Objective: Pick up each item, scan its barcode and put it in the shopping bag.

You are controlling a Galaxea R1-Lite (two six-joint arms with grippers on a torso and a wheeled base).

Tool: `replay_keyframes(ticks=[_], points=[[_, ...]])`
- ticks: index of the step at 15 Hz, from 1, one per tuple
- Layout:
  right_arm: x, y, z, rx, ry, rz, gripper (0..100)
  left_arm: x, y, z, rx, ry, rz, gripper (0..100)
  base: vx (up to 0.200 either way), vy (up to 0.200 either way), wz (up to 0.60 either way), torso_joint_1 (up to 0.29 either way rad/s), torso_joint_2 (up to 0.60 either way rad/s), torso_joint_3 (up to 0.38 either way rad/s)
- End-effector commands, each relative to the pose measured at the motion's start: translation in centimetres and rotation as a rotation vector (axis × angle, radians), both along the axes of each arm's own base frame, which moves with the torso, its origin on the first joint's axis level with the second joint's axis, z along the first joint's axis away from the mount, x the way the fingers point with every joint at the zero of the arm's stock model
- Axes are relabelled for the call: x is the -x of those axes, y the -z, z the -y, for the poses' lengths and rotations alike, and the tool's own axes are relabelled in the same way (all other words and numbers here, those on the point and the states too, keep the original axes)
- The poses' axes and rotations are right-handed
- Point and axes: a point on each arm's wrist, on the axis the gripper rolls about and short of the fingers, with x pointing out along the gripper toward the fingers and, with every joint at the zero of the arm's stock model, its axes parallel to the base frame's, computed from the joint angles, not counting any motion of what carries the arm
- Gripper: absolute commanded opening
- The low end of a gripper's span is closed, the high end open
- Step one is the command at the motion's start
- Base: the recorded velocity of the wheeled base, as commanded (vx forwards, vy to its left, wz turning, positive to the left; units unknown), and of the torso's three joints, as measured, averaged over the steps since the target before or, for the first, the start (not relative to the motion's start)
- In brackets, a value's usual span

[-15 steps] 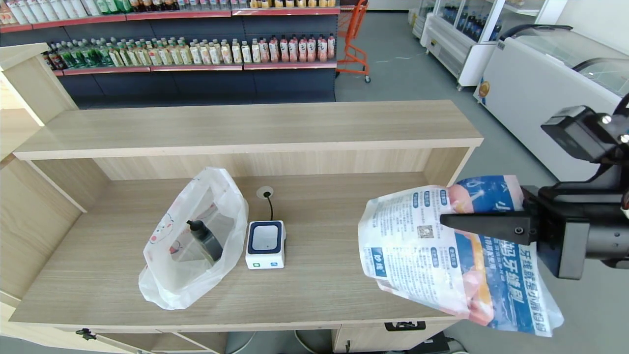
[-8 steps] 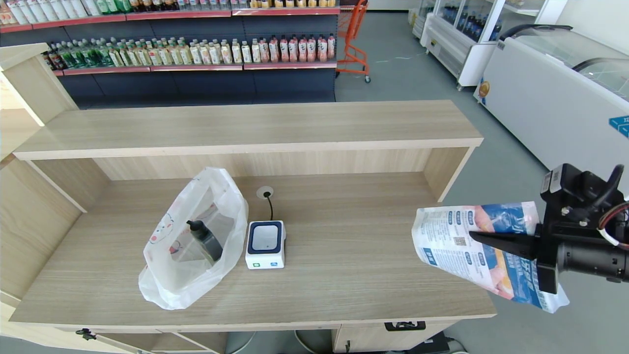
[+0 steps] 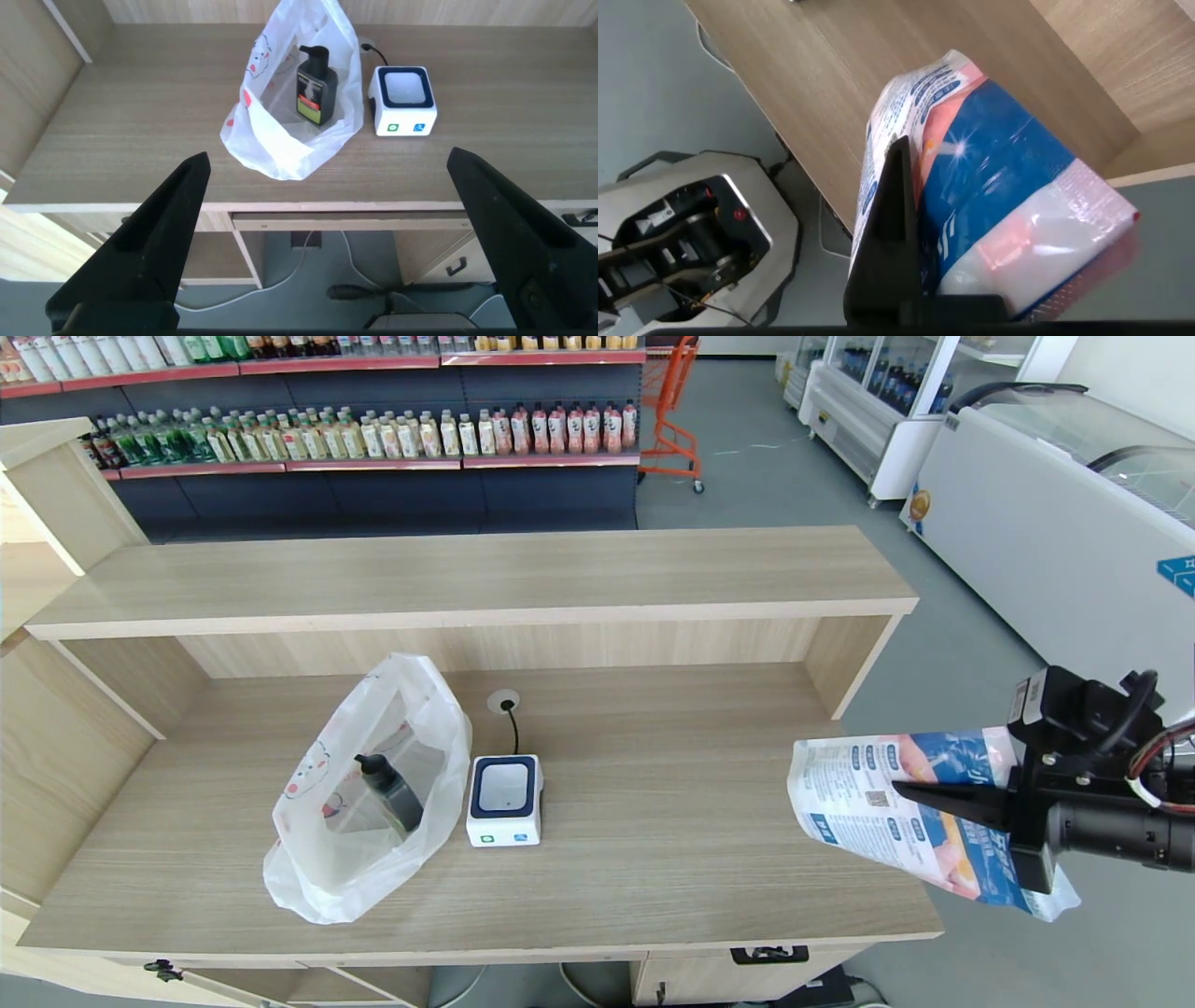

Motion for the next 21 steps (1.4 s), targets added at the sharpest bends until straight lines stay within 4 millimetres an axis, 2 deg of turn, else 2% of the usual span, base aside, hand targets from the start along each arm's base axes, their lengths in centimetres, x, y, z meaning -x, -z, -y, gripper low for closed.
replay_keyframes(ticks=[1,6,9,13,21], points=[[-0.2,0.2,0.0,0.002,0.000,-0.009,0,0.0,0.0,0.0,0.001,0.000,0.001,100,0.000,0.000,0.00,0.000,0.00,0.000],[-0.3,0.1,-0.1,0.000,-0.001,-0.005,0,0.0,0.0,0.0,-0.001,0.000,0.001,100,0.000,0.000,0.00,0.000,0.00,0.000],[-0.4,0.0,-0.1,-0.004,-0.009,-0.007,0,0.0,0.0,0.0,-0.001,0.000,0.001,100,0.000,0.200,0.00,0.001,0.00,0.002],[-1.9,-0.2,-0.4,-0.008,-0.012,-0.010,0,0.0,0.0,0.0,0.001,0.000,0.002,100,0.000,0.200,0.00,0.001,0.00,0.004],[-6.7,-0.2,-1.1,-0.019,-0.020,-0.031,0,0.0,0.0,0.0,-0.001,0.000,0.001,100,0.000,0.200,0.00,0.002,0.00,0.002]])
